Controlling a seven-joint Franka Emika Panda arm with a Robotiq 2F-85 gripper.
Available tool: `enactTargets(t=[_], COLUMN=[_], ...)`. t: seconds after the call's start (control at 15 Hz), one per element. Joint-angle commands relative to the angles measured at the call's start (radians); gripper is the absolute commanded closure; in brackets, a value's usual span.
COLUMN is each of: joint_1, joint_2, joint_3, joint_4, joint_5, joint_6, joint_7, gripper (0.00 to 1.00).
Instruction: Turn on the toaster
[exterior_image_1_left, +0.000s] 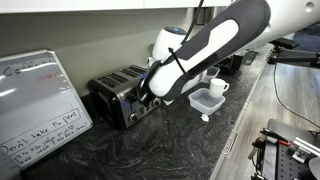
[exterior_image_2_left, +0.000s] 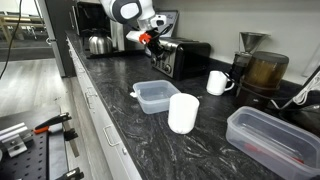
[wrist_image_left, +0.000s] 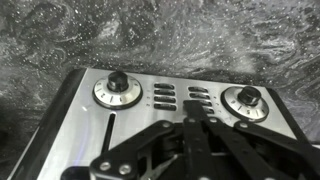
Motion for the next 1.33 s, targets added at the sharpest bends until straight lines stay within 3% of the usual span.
enactTargets(t=[0.0,0.2,0.6,1.27], joint_1=[0.051,0.064,0.073,0.077], joint_2=[-0.037,-0.067,-0.071,-0.055], joint_3=[-0.095,-0.142,-0.144,-0.124], joint_4=[-0.005,0.004,0.006,0.026], joint_5=[-0.059,-0.096,-0.102,-0.001], joint_6=[-0.094,-0.17,-0.243,-0.163], joint_7=[0.089,0.145,0.154,0.128], gripper=[1.0,1.0,1.0,1.0])
